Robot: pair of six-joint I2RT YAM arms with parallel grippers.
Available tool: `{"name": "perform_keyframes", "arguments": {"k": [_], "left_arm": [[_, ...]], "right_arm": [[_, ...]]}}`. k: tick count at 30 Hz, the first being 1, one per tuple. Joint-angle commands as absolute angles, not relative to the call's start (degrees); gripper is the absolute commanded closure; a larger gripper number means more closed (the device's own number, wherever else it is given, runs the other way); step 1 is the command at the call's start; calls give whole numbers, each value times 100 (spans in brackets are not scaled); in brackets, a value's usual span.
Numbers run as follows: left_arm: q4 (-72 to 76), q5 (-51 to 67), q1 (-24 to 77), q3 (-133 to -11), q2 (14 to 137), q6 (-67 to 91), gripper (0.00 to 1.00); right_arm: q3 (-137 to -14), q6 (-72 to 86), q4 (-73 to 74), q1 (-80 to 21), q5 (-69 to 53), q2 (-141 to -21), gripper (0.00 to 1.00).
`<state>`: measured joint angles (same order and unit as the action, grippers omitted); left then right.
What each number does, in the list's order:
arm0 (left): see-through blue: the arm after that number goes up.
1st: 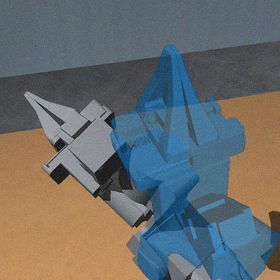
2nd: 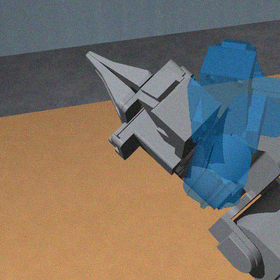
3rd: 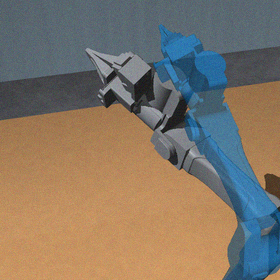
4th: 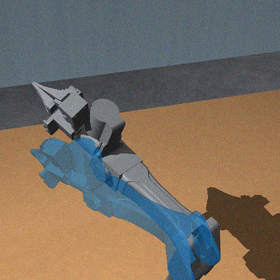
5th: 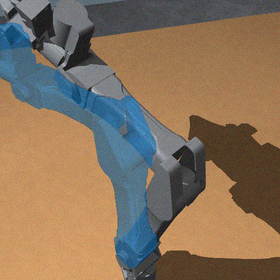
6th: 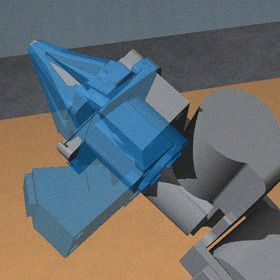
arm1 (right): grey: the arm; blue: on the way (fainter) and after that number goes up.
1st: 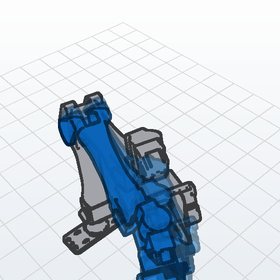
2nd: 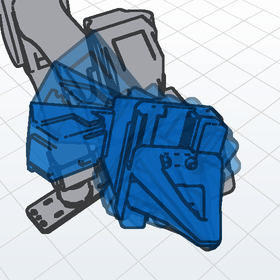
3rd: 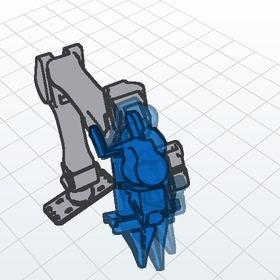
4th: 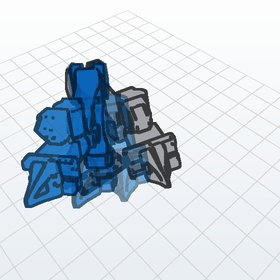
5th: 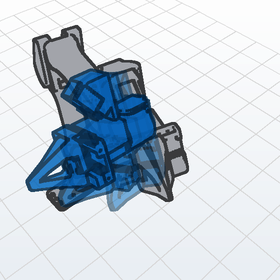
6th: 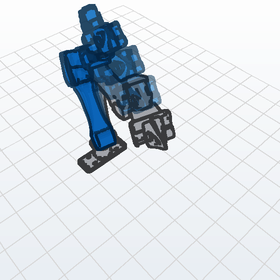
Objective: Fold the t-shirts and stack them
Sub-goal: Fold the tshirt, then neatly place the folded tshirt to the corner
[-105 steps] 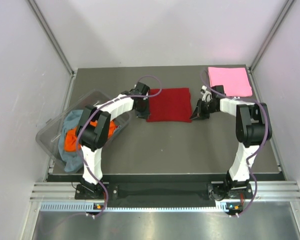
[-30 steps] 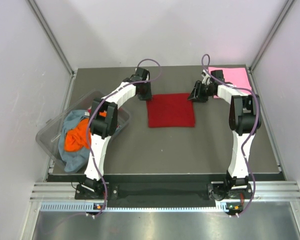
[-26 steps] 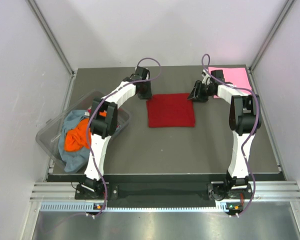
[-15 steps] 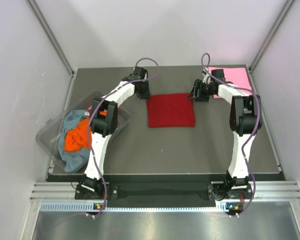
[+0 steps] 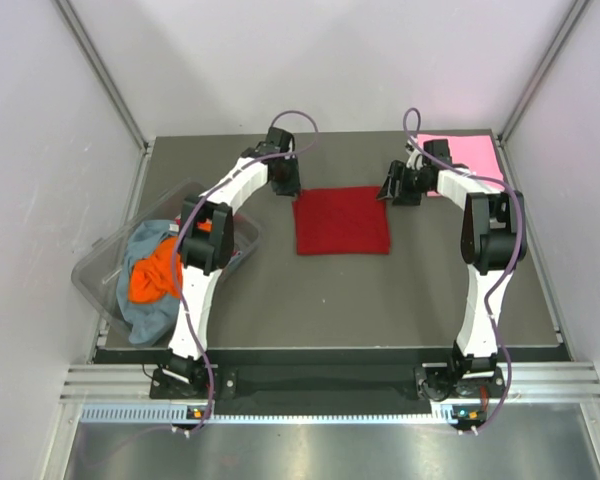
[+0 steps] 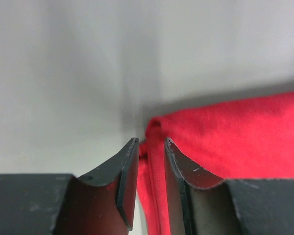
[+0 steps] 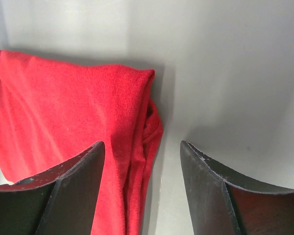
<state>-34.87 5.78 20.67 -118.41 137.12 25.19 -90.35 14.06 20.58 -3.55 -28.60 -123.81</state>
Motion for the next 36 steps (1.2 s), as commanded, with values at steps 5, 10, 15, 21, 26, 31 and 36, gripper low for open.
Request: {"name": "perform_keyframes", "arguments": {"k": [5, 10, 15, 21, 26, 31, 36], "left_arm": [[-3859, 1028, 2118, -11481, 12218, 2268, 68], [-3753, 1274, 2162, -10732, 11428, 2171, 68], [-3674, 1406, 2197, -10003, 10847, 2171, 69], [-3499, 1450, 2285, -9160, 9986, 2136, 69], [-3436, 1380, 2285, -8482, 9563, 2074, 69], [-3456, 1336, 2294, -8105, 9106, 1934, 69], [-3278, 1187, 2294, -7673, 8807, 1907, 69]], "right_arm": [[-8930, 1196, 2100, -413, -3024, -12225, 36], [-8886, 1151, 2259, -439, -2936, -12296, 37], [-8955, 1081, 2346, -545, -2944, -12445, 44], [-9044, 967, 2487, -650, -2910, -12612, 50], [-9000, 879, 2470, -650, -2857, -12630, 66], [-9105, 905, 2479, -650, -2874, -12595, 95], [-9202, 923, 2470, -650, -2909, -12463, 100]]}}
